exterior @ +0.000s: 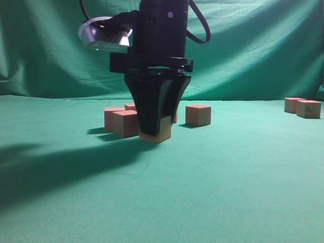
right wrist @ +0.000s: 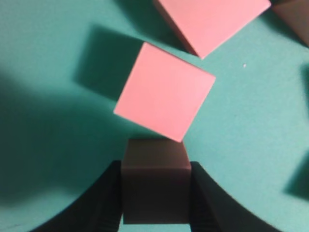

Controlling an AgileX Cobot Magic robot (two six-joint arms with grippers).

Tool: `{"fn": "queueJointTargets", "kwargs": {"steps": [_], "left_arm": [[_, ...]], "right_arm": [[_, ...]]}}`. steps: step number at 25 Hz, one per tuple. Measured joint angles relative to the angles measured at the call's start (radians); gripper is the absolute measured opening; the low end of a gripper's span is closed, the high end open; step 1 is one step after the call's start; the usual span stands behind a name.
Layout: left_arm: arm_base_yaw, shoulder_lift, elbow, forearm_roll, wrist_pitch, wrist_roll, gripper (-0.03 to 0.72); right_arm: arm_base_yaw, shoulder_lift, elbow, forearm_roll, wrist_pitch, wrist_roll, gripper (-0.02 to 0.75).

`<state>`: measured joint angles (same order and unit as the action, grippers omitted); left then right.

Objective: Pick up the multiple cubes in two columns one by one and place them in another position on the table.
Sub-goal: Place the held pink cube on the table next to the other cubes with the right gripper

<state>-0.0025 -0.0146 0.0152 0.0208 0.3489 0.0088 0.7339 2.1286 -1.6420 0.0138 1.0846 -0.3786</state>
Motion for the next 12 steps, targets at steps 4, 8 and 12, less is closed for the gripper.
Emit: {"fn": "queueJointTargets", "kwargs": {"steps": [4,8,12], "left_arm": [[0.0,0.0,0.0,0.0,0.0,0.0,0.0],[0.0,0.0,0.0,0.0,0.0,0.0,0.0],[0.0,0.0,0.0,0.0,0.0,0.0,0.0]], "right_arm": [[0.0,0.0,0.0,0.0,0.0,0.0,0.33],[0.0,0.0,0.0,0.002,0.0,0.0,0.516],[0.0,0.0,0.0,0.002,0.0,0.0,0.617]]}}
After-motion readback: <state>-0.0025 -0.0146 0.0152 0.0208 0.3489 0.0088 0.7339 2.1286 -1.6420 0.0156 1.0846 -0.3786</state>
